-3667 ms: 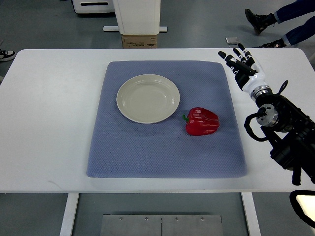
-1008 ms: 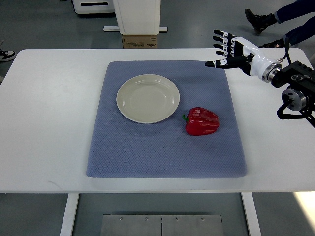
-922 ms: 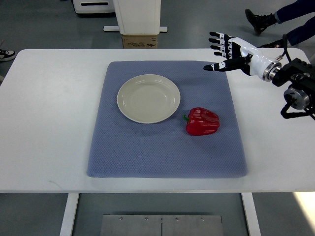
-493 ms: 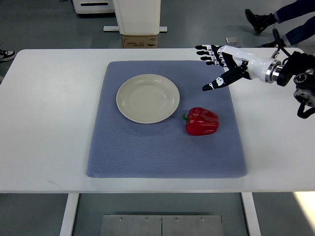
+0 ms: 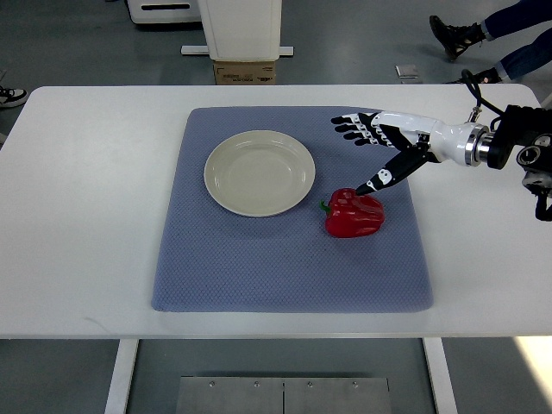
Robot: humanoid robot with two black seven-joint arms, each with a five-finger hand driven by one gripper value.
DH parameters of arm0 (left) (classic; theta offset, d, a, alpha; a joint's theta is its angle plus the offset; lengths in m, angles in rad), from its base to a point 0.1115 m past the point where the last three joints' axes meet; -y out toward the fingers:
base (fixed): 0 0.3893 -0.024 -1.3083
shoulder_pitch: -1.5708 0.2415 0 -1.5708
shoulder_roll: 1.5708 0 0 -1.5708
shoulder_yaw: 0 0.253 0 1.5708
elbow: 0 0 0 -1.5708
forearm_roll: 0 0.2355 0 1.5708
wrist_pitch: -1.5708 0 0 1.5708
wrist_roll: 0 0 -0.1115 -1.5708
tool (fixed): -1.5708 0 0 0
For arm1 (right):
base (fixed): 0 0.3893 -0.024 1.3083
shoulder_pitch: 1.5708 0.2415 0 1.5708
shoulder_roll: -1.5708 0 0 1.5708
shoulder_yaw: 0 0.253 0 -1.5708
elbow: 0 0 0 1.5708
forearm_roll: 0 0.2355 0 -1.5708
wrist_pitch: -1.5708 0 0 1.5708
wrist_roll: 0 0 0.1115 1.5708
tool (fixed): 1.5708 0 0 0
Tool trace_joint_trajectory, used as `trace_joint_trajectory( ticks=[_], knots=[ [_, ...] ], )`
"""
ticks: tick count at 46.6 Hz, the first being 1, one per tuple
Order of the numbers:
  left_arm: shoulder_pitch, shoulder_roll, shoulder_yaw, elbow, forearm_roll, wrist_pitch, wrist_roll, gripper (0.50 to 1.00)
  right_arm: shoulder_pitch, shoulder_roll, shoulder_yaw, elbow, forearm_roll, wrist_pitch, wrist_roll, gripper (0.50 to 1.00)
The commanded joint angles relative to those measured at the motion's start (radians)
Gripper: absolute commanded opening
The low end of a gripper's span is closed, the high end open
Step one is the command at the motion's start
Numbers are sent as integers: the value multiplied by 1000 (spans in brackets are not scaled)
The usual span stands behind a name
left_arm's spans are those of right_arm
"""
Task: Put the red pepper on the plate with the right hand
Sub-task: 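Move the right hand over the red bell pepper, fingers open, then lower the right hand and close its fingers around the red pepper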
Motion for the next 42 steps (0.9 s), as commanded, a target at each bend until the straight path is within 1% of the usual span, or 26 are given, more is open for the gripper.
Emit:
trace_joint_trajectory(
  ticks=[1, 5, 19, 33, 42],
  knots=[
    [0, 0, 0, 0, 0, 0, 0, 1000, 16, 2, -37, 20, -4, -25, -1, 954],
    [0, 0, 0, 0, 0, 0, 0, 1000, 33, 5, -61, 26, -34, -47, 0, 954],
    [0, 0, 0, 0, 0, 0, 0, 1000, 26, 26, -94, 26, -63, -88, -1, 954],
    [0, 0, 0, 0, 0, 0, 0, 1000, 17, 72, -156, 23, -127, -199, -3, 954],
    [0, 0, 0, 0, 0, 0, 0, 1000, 16, 88, -157, 24, -140, -205, -3, 954]
  ],
)
